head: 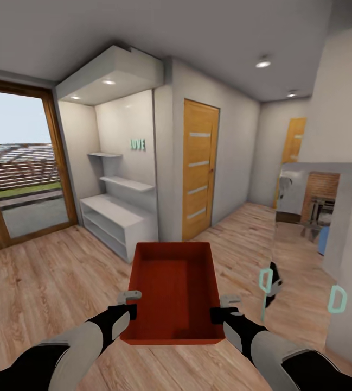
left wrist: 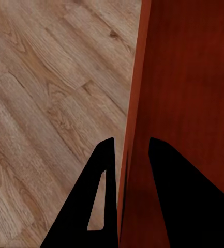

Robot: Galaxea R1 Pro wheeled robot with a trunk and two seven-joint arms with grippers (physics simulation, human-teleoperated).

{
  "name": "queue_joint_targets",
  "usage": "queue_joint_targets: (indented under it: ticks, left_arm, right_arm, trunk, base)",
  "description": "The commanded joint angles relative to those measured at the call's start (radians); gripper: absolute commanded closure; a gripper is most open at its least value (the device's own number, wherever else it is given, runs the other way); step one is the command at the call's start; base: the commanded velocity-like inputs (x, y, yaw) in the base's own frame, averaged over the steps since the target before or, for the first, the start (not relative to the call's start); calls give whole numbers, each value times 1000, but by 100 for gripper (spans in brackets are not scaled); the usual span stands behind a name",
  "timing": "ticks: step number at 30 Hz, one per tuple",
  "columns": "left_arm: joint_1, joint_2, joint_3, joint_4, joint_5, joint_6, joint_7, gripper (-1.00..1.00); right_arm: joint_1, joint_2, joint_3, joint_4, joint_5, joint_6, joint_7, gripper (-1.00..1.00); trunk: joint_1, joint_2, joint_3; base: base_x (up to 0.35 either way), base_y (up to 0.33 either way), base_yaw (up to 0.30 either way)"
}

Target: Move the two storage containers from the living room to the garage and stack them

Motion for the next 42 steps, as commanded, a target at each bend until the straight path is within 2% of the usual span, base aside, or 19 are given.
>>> queue_joint_targets:
  ticks: [1, 42]
  left_arm:
    - [1, 49, 25, -1, 2, 5, 55, 100]
    - [1, 49, 25, -1, 2, 5, 55, 100]
  right_arm:
    - [-1, 0, -51, -3, -5, 0, -58, 100]
    - [-1, 0, -52, -3, -5, -3, -59, 100]
  trunk:
    - [1, -1, 0]
    - [1, -1, 0]
  base:
    - [322, 0, 0]
    - [322, 0, 0]
